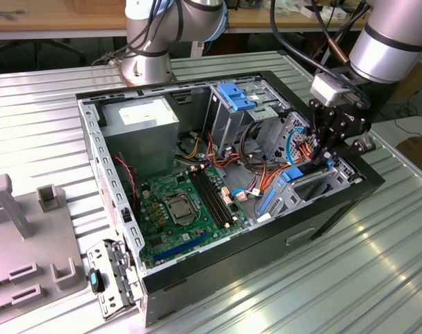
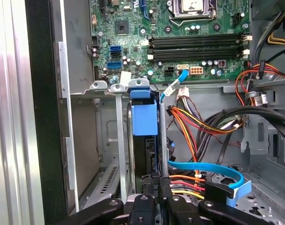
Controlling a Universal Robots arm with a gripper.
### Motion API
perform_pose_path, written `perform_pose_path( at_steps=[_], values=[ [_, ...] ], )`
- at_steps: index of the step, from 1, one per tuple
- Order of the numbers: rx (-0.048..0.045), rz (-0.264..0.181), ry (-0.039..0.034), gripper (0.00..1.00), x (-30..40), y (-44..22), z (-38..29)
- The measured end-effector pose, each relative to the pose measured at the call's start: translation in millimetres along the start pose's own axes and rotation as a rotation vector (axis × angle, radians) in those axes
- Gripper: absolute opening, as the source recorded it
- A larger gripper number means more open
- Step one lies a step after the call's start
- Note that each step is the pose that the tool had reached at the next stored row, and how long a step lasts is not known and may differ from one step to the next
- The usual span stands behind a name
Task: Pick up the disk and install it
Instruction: 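Insert the first disk wire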
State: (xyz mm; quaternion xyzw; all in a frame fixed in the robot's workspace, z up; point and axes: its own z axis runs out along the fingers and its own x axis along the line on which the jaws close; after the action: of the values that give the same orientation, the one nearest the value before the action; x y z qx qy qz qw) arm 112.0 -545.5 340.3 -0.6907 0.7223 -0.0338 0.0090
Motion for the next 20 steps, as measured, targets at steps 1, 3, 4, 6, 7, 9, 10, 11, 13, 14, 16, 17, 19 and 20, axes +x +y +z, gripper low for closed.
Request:
perform_pose_path(
  at_steps=[1, 3, 4, 6, 7, 9, 10, 11, 13, 14, 16, 17, 19, 20],
  values=[
    [0.0, 0.0, -0.0001, 0.16, 0.0, 0.0, 0.3],
    [-0.0001, 0.0, -0.0011, 0.16, 0.0, 0.1, 1.5],
    [-0.0001, 0.0, -0.0019, 0.16, 0.0, 0.1, 2.1],
    [-0.0001, 0.0, -0.0026, 0.16, -0.1, 0.2, 2.4],
    [-0.0001, 0.0, -0.0029, 0.16, -0.1, 0.2, 2.4],
    [-0.0001, 0.0, -0.0043, 0.16, -0.2, 0.1, 2.8],
    [-0.0002, 0.0, -0.0049, 0.18, -0.1, 0.2, 3.2],
    [-0.0002, 0.0, -0.005, 0.18, -0.1, 0.2, 3.1],
    [-0.0002, 0.0, -0.0043, 0.24, 0.0, 0.0, 0.3],
    [-0.0001, 0.0, -0.0046, 0.24, 0.1, -0.1, -1.4],
    [-0.0002, 0.0, -0.0041, 0.24, 0.2, -0.4, -6.1],
    [-0.0001, 0.0, -0.0041, 0.24, 0.3, -0.5, -8.0],
    [-0.0002, 0.0, -0.0043, 0.24, 0.3, -0.6, -10.0],
    [-0.0002, 0.0, -0.0044, 0.24, 0.3, -0.6, -10.0]
  ],
)
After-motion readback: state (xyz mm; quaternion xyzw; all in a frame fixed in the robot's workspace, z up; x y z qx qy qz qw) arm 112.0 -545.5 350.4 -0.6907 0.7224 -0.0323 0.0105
